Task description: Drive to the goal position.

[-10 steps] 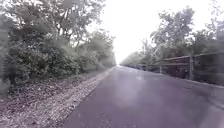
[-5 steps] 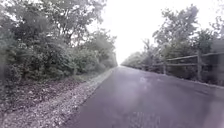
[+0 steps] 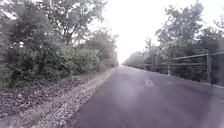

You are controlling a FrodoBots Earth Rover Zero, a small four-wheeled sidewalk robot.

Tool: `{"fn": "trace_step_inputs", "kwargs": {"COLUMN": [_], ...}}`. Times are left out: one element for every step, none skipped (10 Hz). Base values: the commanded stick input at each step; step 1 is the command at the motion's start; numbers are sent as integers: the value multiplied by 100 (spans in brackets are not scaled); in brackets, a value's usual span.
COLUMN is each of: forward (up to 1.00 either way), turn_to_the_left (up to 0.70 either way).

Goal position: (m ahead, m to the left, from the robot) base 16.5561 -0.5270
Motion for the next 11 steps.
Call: {"fn": "trace_step_inputs", "kwargs": {"forward": [100, 100, 100, 100, 100, 100, 100, 100, 100, 100, 100], "turn_to_the_left": [-40, -40, -40, 0, 0, 0, 0, 0, 0, 0, 0]}}
